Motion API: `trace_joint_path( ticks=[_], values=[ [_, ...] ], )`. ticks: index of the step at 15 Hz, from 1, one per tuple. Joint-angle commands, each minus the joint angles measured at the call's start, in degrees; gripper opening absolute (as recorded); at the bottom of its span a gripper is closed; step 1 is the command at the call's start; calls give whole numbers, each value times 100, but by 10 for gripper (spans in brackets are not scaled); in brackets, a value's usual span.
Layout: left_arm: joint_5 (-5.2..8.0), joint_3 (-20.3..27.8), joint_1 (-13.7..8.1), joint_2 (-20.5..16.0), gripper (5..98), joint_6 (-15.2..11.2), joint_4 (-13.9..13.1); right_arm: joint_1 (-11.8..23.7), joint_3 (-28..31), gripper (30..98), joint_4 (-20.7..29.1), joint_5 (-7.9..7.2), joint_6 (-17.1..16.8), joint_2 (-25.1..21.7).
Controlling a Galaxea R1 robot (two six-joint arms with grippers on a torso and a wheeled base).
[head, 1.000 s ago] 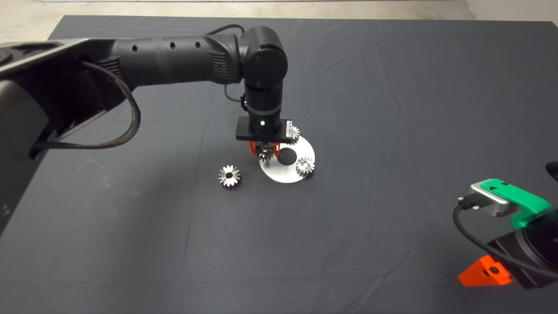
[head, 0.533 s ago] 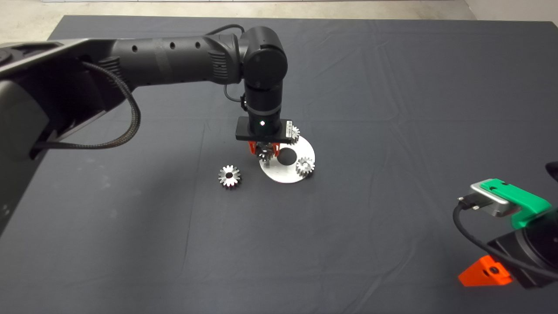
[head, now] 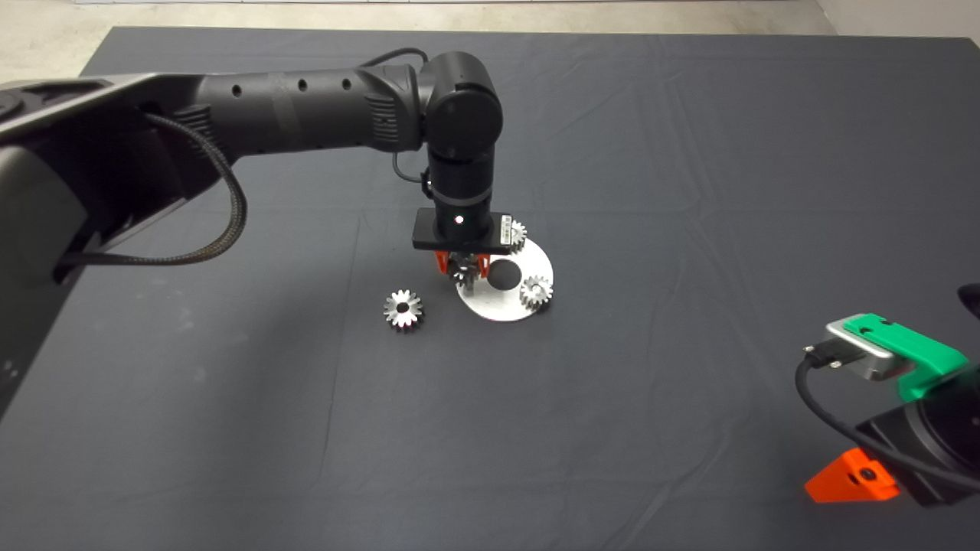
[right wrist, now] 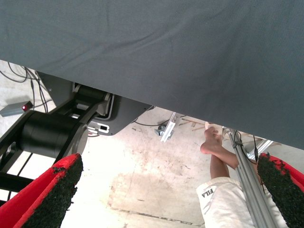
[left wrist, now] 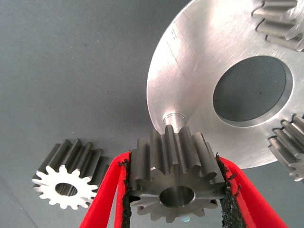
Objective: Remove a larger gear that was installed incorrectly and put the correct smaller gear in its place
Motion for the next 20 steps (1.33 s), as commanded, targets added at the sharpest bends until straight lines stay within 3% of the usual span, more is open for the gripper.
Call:
trace_joint_path(
  ticks=[1,8,14,20],
  values=[
    [228,-32,91,-8,362,111,-65,62,18,969,176,-336,-44,11],
    [219,-32,91,-17,362,128,-65,62,18,969,170,-336,-85,20],
    [202,-313,91,-8,362,440,-65,62,18,969,176,-336,-71,11],
    [193,-330,91,9,362,471,-65,62,18,969,176,-332,-62,11]
  ],
)
